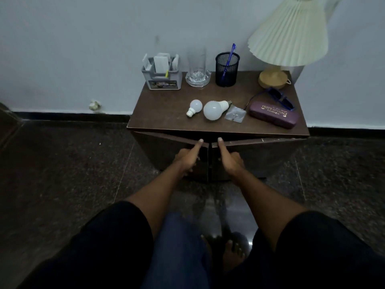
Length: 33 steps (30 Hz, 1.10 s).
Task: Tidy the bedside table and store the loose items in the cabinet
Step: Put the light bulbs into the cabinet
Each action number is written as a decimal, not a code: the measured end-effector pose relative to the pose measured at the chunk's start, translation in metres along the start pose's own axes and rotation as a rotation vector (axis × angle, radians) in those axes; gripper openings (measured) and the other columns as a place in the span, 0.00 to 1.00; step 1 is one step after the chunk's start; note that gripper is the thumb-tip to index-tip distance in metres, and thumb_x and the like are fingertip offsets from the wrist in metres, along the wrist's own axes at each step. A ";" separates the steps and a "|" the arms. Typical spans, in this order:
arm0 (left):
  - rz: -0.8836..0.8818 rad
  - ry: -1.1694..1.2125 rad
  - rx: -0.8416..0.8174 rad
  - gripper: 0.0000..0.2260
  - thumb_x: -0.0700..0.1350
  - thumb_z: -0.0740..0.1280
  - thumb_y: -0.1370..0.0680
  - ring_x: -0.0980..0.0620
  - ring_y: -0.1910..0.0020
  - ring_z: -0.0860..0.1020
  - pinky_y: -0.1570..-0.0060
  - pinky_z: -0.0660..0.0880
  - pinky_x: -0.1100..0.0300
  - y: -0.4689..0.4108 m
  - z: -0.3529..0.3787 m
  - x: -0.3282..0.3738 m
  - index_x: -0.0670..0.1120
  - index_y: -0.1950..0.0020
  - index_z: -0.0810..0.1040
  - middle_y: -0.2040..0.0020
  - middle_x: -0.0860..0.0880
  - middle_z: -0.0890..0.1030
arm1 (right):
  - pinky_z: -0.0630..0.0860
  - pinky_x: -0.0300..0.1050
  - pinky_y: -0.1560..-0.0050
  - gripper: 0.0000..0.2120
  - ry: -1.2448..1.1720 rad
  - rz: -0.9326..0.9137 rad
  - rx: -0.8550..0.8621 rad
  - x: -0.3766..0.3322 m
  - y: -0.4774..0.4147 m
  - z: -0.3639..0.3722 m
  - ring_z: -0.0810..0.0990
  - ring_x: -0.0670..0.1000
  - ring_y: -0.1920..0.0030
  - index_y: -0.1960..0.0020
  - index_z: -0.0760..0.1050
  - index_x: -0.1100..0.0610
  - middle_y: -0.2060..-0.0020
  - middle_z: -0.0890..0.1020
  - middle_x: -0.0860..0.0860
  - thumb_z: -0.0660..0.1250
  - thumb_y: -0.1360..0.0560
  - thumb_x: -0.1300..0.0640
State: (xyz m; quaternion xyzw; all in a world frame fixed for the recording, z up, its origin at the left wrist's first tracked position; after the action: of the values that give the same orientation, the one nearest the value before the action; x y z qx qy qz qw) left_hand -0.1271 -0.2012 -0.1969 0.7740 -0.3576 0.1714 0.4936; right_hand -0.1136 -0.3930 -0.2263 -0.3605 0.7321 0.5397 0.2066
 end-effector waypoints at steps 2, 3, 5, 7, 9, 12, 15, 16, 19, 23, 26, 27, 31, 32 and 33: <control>-0.073 -0.034 -0.060 0.32 0.79 0.55 0.32 0.40 0.52 0.81 0.49 0.78 0.49 0.015 -0.002 -0.013 0.50 0.59 0.76 0.51 0.42 0.83 | 0.69 0.53 0.29 0.59 0.072 0.028 0.004 0.005 0.008 -0.004 0.72 0.62 0.29 0.25 0.68 0.62 0.27 0.71 0.60 0.53 0.37 0.17; -0.108 -0.059 -0.085 0.34 0.79 0.55 0.32 0.40 0.53 0.81 0.51 0.77 0.50 0.022 -0.003 -0.022 0.48 0.57 0.76 0.51 0.41 0.83 | 0.69 0.53 0.28 0.58 0.110 0.032 0.003 0.007 0.014 -0.006 0.72 0.62 0.29 0.25 0.67 0.63 0.27 0.71 0.60 0.53 0.36 0.17; -0.165 -0.101 -0.126 0.37 0.78 0.55 0.30 0.40 0.56 0.80 0.53 0.75 0.51 0.033 -0.005 -0.034 0.45 0.48 0.79 0.53 0.41 0.82 | 0.67 0.53 0.27 0.59 0.152 0.040 0.006 0.016 0.024 -0.012 0.71 0.62 0.28 0.24 0.66 0.64 0.26 0.70 0.61 0.54 0.36 0.18; -0.186 -0.111 -0.141 0.36 0.74 0.56 0.27 0.41 0.59 0.79 0.56 0.74 0.54 0.039 -0.007 -0.040 0.45 0.41 0.80 0.54 0.41 0.81 | 0.67 0.53 0.27 0.57 0.194 0.068 0.010 0.026 0.033 -0.018 0.70 0.62 0.27 0.24 0.65 0.63 0.26 0.69 0.61 0.55 0.35 0.19; -0.169 -0.095 -0.097 0.32 0.69 0.58 0.25 0.42 0.63 0.78 0.62 0.74 0.57 0.047 -0.007 -0.040 0.44 0.40 0.81 0.57 0.41 0.80 | 0.70 0.54 0.28 0.48 0.212 0.072 -0.015 0.029 0.041 -0.022 0.73 0.62 0.29 0.26 0.68 0.63 0.27 0.72 0.61 0.60 0.31 0.26; -0.134 -0.037 0.005 0.26 0.63 0.62 0.23 0.44 0.69 0.76 0.69 0.72 0.60 0.055 -0.009 -0.042 0.41 0.45 0.82 0.60 0.39 0.79 | 0.77 0.57 0.35 0.29 0.207 -0.023 -0.076 0.017 0.050 -0.021 0.80 0.63 0.37 0.36 0.78 0.63 0.35 0.79 0.62 0.65 0.25 0.41; -0.142 -0.017 -0.014 0.18 0.57 0.60 0.19 0.44 0.66 0.76 0.68 0.73 0.58 0.070 -0.012 -0.047 0.43 0.51 0.78 0.55 0.39 0.79 | 0.82 0.56 0.44 0.22 0.362 -0.030 -0.079 0.013 0.062 -0.028 0.85 0.60 0.51 0.45 0.82 0.62 0.46 0.84 0.60 0.66 0.25 0.44; -0.142 -0.009 -0.017 0.16 0.55 0.60 0.18 0.45 0.65 0.75 0.67 0.73 0.57 0.073 -0.015 -0.051 0.43 0.52 0.77 0.54 0.39 0.79 | 0.83 0.52 0.47 0.21 0.444 -0.018 -0.061 0.012 0.067 -0.034 0.84 0.58 0.56 0.46 0.81 0.61 0.49 0.84 0.58 0.67 0.26 0.44; -0.120 0.058 -0.003 0.11 0.44 0.59 0.17 0.45 0.66 0.75 0.69 0.74 0.55 0.086 -0.026 -0.060 0.38 0.50 0.77 0.57 0.39 0.77 | 0.82 0.51 0.48 0.17 0.622 0.021 -0.069 0.016 0.077 -0.049 0.81 0.56 0.61 0.51 0.79 0.61 0.53 0.82 0.57 0.69 0.26 0.46; -0.054 0.032 0.071 0.17 0.34 0.61 0.19 0.47 0.49 0.75 0.48 0.76 0.52 0.103 -0.045 -0.060 0.33 0.30 0.72 0.47 0.43 0.75 | 0.79 0.48 0.56 0.11 0.812 0.106 -0.314 0.038 0.097 -0.051 0.79 0.56 0.57 0.48 0.78 0.64 0.58 0.78 0.57 0.62 0.19 0.56; -0.017 -0.193 0.106 0.14 0.31 0.63 0.21 0.41 0.40 0.79 0.38 0.75 0.47 0.113 -0.063 -0.070 0.28 0.36 0.76 0.41 0.34 0.79 | 0.77 0.43 0.61 0.11 0.938 0.106 -0.366 0.047 0.106 -0.064 0.77 0.54 0.52 0.51 0.78 0.62 0.53 0.77 0.57 0.61 0.17 0.57; -0.023 -0.212 0.076 0.11 0.30 0.64 0.22 0.39 0.45 0.80 0.39 0.75 0.44 0.112 -0.067 -0.078 0.27 0.42 0.77 0.46 0.32 0.80 | 0.77 0.44 0.55 0.11 0.986 0.096 -0.356 0.051 0.106 -0.072 0.76 0.54 0.51 0.51 0.78 0.61 0.51 0.77 0.57 0.62 0.17 0.56; -0.105 -0.289 0.016 0.08 0.30 0.59 0.20 0.38 0.53 0.78 0.44 0.75 0.40 0.115 -0.096 -0.113 0.32 0.56 0.76 0.56 0.36 0.78 | 0.72 0.49 0.33 0.17 0.970 0.118 -0.277 0.063 0.109 -0.105 0.77 0.56 0.37 0.35 0.77 0.63 0.36 0.78 0.60 0.66 0.19 0.55; -0.104 -0.336 0.044 0.07 0.30 0.59 0.20 0.37 0.47 0.79 0.39 0.74 0.40 0.114 -0.109 -0.117 0.30 0.49 0.77 0.50 0.33 0.79 | 0.70 0.52 0.29 0.19 0.960 0.163 -0.294 0.068 0.113 -0.112 0.75 0.58 0.33 0.31 0.74 0.65 0.33 0.76 0.60 0.65 0.19 0.56; -0.120 -0.402 0.097 0.11 0.31 0.60 0.19 0.36 0.40 0.79 0.35 0.73 0.42 0.111 -0.123 -0.121 0.29 0.40 0.76 0.42 0.32 0.79 | 0.69 0.53 0.28 0.20 0.926 0.197 -0.289 0.075 0.114 -0.118 0.73 0.59 0.31 0.30 0.72 0.66 0.31 0.75 0.61 0.64 0.18 0.57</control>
State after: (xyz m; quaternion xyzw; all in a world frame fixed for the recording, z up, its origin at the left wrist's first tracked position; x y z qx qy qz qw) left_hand -0.2794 -0.0742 -0.1450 0.8354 -0.3935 0.0007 0.3838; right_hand -0.2377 -0.5090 -0.1656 -0.5163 0.6955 0.4358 -0.2443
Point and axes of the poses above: each hand's wrist, its own y-axis away from the middle knuckle, its own z-axis out of the palm, x = y × z, the point moved 9 cm from there along -y, towards the middle knuckle
